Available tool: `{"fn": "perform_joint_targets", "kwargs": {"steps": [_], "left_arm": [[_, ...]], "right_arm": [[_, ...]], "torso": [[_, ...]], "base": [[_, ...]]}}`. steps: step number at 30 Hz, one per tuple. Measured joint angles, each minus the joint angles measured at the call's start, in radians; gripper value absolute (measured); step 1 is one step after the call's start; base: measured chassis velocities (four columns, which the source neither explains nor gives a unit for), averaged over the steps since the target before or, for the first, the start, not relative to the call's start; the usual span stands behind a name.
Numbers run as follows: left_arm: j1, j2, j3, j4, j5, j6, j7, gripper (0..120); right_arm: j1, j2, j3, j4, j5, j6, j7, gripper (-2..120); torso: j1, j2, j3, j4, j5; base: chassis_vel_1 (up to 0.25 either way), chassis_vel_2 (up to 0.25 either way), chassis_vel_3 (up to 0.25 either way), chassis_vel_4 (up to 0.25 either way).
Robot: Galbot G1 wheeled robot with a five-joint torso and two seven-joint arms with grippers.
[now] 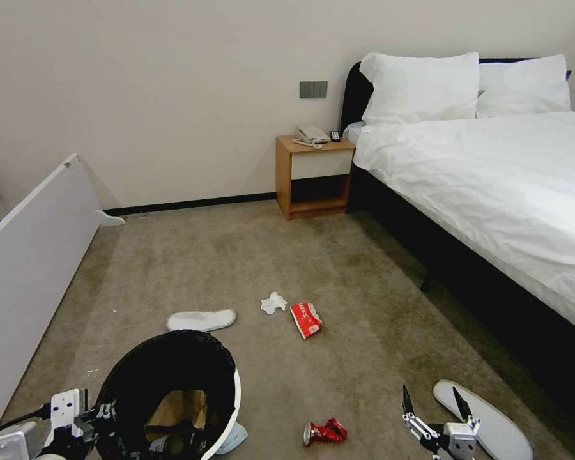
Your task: Pick up the trash bin, then pick up the garbage from the floor and place it into the trash bin.
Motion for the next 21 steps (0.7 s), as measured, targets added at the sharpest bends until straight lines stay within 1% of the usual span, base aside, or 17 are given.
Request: {"fn": "perform_joint_targets", "kwargs": {"steps": [8, 16, 19, 20, 21], "left_arm": [[0.0, 0.002, -0.001, -0.001, -0.004, -0.001, 0.0, 3], [-0.001, 0.002, -0.002, -0.001, -0.005, -0.001, -0.002, 3], [0.0, 0.005, -0.004, -0.003, -0.007, -0.001, -0.003, 3], [0.001, 0.007, -0.006, -0.005, -0.011, -0.001, -0.005, 3], [0.001, 0.007, -0.006, -0.005, -0.011, -0.001, -0.005, 3]], "right_arm": [[-0.004, 0.0, -0.01, 0.001, -0.024, -0.001, 0.005, 100], [-0.001, 0.0, -0.018, -0.007, -0.041, -0.025, 0.0, 100], [0.0, -0.005, -0.02, -0.002, -0.032, -0.058, -0.021, 100], [0.004, -0.031, -0.021, 0.008, -0.019, -0.088, -0.039, 100], [0.004, -0.031, -0.021, 0.008, -0.019, -0.088, -0.039, 100]], "torso": [[0.0, 0.0, 0.0, -0.0001, 0.0], [0.0, 0.0, 0.0, 0.0, 0.0], [0.0, 0.0, 0.0, -0.0003, 0.0002], [0.0, 0.0, 0.0, -0.0001, 0.0], [0.0, 0.0, 0.0, -0.0001, 0.0]], "base": [[0.0, 0.0, 0.0, 0.0], [0.0, 0.0, 0.0, 0.0], [0.0, 0.0, 0.0, 0.0], [0.0, 0.0, 0.0, 0.0], [0.0, 0.0, 0.0, 0.0]]}}
